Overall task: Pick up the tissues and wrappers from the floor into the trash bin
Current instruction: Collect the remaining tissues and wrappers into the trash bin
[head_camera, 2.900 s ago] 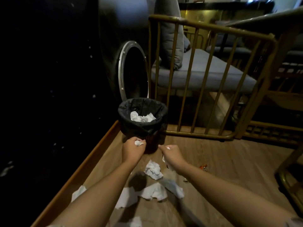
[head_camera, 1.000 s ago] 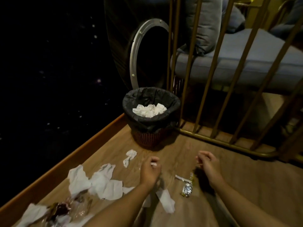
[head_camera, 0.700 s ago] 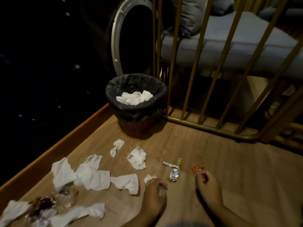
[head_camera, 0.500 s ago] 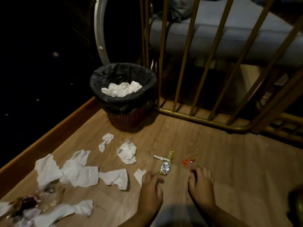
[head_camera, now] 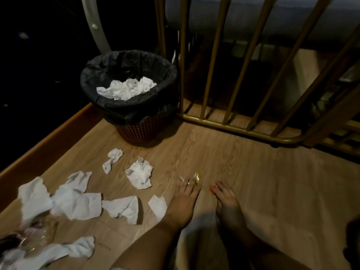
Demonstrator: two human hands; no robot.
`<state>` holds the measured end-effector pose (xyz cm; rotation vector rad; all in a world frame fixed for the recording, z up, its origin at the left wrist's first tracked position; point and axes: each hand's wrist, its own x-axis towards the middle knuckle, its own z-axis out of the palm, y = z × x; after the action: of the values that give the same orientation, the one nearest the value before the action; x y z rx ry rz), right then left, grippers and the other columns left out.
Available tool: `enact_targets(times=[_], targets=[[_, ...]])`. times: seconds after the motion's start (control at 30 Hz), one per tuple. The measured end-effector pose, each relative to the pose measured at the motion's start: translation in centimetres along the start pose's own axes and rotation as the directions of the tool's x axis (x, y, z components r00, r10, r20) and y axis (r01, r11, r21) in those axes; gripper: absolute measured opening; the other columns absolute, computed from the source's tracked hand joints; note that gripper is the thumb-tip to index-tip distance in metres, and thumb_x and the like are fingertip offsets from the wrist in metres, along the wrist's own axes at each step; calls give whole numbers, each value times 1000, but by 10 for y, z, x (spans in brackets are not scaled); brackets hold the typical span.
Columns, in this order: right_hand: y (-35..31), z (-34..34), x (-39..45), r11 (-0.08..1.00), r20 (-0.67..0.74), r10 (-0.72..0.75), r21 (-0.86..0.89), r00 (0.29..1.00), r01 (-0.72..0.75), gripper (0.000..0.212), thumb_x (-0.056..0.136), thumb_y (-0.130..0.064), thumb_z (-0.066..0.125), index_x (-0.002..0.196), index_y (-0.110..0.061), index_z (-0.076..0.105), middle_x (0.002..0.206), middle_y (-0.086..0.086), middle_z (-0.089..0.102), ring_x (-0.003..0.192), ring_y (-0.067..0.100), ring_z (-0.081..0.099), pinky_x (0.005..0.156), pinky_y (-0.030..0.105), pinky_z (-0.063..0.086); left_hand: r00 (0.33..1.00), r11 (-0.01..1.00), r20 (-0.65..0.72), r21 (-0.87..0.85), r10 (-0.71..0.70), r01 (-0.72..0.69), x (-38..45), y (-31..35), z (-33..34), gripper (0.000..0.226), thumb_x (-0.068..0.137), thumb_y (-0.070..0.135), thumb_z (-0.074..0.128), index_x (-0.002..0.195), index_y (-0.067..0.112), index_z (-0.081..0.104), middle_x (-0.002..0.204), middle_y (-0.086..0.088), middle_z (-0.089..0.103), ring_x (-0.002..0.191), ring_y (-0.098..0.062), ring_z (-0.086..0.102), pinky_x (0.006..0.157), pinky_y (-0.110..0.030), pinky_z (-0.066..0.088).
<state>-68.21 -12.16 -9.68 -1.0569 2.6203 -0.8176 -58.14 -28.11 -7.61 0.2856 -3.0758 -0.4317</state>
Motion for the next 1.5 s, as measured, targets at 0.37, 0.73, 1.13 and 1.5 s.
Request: enact_targets(times=[0.37, 0.73, 1.13, 1.5], targets=[[-9, 4, -1, 978, -100, -194, 57, 976, 200, 17, 82, -14, 41, 70, -9, 52, 71, 6, 49, 71, 18, 42, 65, 28, 33, 947, 774, -161, -622, -277, 121, -68, 22, 22, 26, 90, 47, 56, 75, 27, 51, 75, 15, 45, 71, -7, 45, 64, -20, 34], [-88, 28, 13, 894, 81, -423, 201, 903, 401, 32, 85, -22, 45, 55, -12, 49, 57, 4, 45, 57, 17, 41, 59, 31, 35, 568, 588, -385, -777, -728, 226, -135, -14, -31, 41, 79, 35, 68, 50, 17, 45, 51, 4, 46, 50, -13, 48, 52, -34, 43], [-109, 87, 0, 802, 118, -592, -13, 797, 597, 28, 83, -38, 69, 63, -18, 65, 111, 6, 65, 108, 20, 54, 90, 35, 40, 658, 624, -211, -607, -723, 492, -122, -93, -23, 56, 71, 56, 71, 46, 10, 49, 142, 12, 43, 145, -15, 15, 112, -34, 14], [-138, 88, 19, 898, 142, -438, 44, 887, 437, 7, 88, -25, 61, 95, -22, 62, 81, -4, 64, 74, 10, 61, 70, 17, 43, 534, 444, -182, -794, -826, 415, -160, -75, -14, 21, 78, 14, 66, 81, 26, 49, 80, 5, 57, 77, -14, 55, 68, -35, 46]])
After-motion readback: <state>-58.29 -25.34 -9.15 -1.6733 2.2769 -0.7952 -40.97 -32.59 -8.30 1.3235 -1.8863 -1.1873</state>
